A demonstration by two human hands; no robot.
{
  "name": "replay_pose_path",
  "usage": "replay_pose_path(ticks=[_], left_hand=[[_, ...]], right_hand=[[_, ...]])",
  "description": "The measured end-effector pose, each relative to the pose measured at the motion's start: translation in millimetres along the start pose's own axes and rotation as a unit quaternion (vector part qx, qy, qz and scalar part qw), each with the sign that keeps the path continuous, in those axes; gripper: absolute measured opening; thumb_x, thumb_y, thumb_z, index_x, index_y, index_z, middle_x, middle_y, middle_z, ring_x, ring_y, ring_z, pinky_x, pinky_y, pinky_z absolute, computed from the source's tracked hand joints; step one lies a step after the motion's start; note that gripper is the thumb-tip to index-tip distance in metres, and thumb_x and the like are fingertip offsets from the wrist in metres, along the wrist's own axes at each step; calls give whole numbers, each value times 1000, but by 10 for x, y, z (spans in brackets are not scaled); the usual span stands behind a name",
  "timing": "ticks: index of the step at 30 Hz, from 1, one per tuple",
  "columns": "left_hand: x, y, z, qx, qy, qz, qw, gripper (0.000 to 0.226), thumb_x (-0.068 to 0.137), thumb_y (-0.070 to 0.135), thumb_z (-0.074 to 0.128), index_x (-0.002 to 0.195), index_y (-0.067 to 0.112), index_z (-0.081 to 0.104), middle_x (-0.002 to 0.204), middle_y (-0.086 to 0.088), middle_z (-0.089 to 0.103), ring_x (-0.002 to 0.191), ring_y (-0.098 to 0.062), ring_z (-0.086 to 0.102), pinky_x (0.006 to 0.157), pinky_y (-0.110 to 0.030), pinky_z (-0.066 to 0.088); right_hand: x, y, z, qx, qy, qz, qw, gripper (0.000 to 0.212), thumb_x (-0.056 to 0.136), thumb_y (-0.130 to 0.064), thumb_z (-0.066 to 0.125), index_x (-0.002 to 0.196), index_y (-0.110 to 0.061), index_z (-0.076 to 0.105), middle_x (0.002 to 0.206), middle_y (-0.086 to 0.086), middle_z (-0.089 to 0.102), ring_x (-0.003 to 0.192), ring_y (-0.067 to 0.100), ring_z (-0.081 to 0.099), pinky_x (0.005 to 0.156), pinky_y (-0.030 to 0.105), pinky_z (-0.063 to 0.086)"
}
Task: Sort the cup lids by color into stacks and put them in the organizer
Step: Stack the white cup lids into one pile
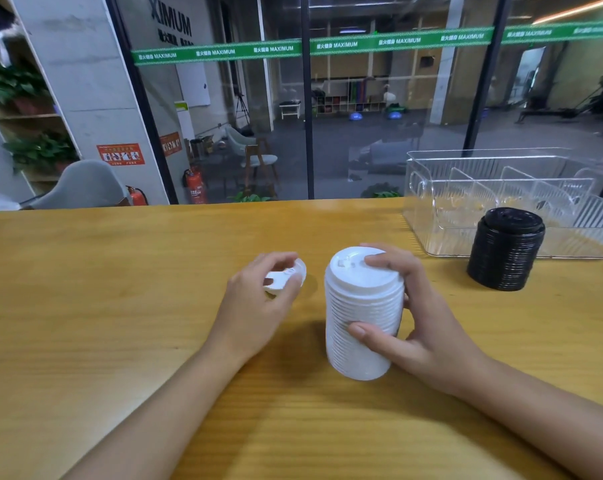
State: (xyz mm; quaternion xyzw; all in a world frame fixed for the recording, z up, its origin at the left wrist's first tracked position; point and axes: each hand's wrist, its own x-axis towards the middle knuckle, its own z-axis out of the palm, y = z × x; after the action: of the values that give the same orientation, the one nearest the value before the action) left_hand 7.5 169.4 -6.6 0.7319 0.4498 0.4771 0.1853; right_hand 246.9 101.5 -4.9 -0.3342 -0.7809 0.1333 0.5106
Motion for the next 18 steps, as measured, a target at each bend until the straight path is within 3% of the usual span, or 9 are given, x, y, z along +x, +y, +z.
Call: replay_pose_path(ticks=[2, 6, 11, 18], left_hand=[[31, -202, 19, 123, -36, 19, 992, 35, 94, 18, 76, 129, 21, 73, 126, 11, 73, 117, -1, 64, 101, -23, 48], [51, -288, 69, 203, -58, -9, 977, 32, 94, 14, 75, 125, 23, 75, 119, 7, 76, 108, -16, 71, 94, -37, 55], [48, -249, 39, 203, -17, -2, 979, 17, 90, 10, 78, 102, 22, 79, 98, 11, 76, 89, -12, 72, 78, -40, 59], [62, -163, -11, 167, 22, -17, 985, 20, 79, 23, 91, 87, 19, 72, 85, 11, 66, 82, -17, 62, 76, -41, 53]], right_hand=[[-2, 2, -2, 0, 1, -1, 1000, 63, 88, -43, 77, 139, -33, 41, 152, -8, 46, 139, 20, 52, 106, 28, 47], [-4, -2, -10, -2, 0, 4, 1000, 61, 91, -54, 73, 140, -38, 40, 153, -8, 46, 139, 20, 53, 105, 29, 47], [-8, -9, -8, -4, -1, 4, 1000, 63, 89, -45, 77, 140, -34, 41, 153, -6, 47, 139, 21, 53, 106, 29, 47], [-10, 6, -14, -8, -4, 4, 1000, 63, 88, -41, 77, 139, -32, 41, 154, -9, 45, 143, 19, 50, 108, 30, 47]])
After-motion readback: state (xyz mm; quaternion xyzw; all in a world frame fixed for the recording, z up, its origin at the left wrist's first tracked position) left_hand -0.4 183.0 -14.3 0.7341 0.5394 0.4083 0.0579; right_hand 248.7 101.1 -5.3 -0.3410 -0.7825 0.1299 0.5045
